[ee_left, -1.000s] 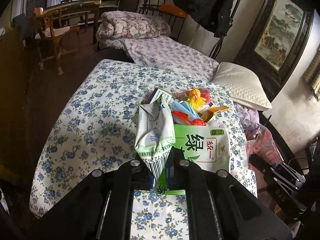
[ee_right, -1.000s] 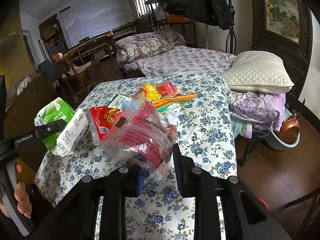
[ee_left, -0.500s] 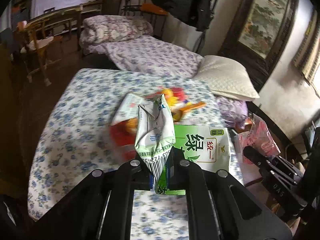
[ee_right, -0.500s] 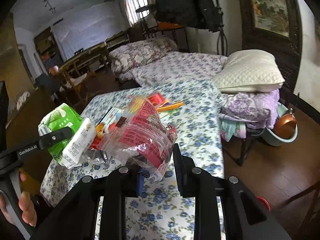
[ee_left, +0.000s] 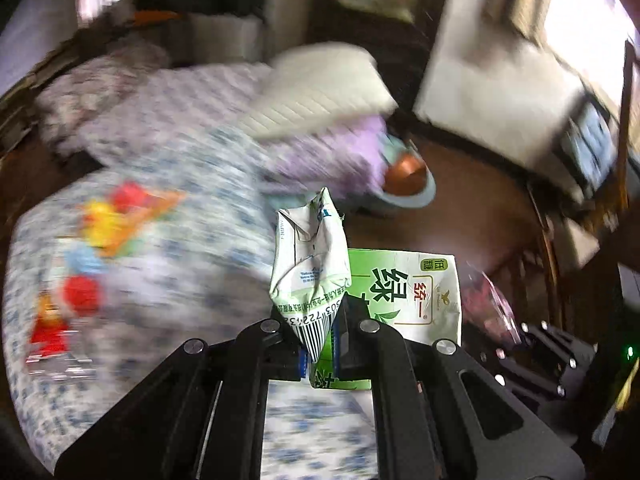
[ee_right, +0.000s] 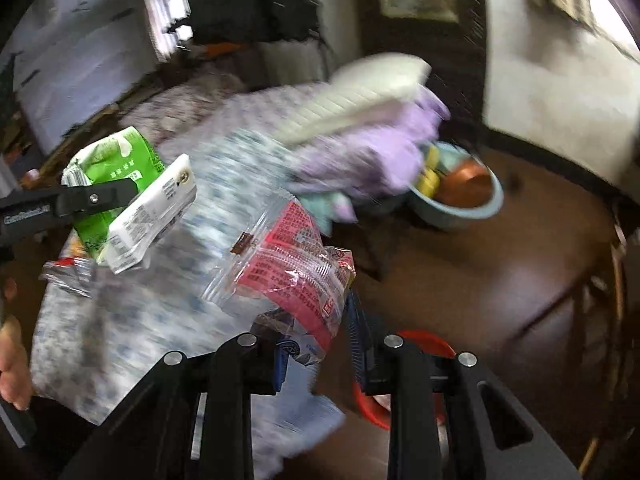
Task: Collect trash
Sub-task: 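Carry the plastic bag and tea carton in both tools to the red wastebasket, then open the right tool over the basket while the left tool releases the tea carton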
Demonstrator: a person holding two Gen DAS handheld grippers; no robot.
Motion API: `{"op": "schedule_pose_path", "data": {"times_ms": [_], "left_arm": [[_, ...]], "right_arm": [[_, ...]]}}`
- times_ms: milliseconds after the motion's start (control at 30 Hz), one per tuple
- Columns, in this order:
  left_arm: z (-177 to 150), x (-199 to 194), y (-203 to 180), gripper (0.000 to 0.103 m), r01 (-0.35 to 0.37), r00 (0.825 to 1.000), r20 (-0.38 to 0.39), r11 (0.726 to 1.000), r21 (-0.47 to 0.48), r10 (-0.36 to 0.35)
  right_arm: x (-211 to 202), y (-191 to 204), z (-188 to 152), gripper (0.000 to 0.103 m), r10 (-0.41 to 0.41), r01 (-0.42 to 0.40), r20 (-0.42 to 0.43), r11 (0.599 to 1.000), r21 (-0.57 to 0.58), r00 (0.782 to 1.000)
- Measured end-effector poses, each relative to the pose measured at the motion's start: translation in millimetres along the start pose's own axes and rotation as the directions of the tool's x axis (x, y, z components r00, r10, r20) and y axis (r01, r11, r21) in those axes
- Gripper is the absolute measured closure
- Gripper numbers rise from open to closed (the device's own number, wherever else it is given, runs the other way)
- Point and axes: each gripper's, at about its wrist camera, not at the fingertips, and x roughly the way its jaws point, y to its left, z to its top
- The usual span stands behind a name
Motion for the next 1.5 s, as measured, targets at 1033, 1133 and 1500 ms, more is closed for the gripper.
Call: {"op": "schedule_pose_path", "data": {"times_ms": [1033, 1133, 1500], "left_arm": [[-89.2, 286.4, -141.0, 0.089, -0.039, 0.764, -0.628, 0.983, 0.182, 0.146], [-90.7, 292.7, -138.3, 0.085, -0.04, 0.756, -0.637, 0.982, 0.186, 0.151], [-78.5, 287.9, -145.0, 0.058, -0.026, 0.793, -0.594, 0.982, 0.188, 0.135]], "right_arm": [[209.5, -172.6, -146.6, 0.069, 0.061, 0.052, -0.369, 0.956, 0.289, 0.927], [217.3, -173.2, -155.0, 0.069, 0.068, 0.054, -0.382, 0.952, 0.3, 0.921], [215.9, -182.0, -158.7, 0.048, 0.04, 0.087, -0.404, 0.953, 0.289, 0.914]]}}
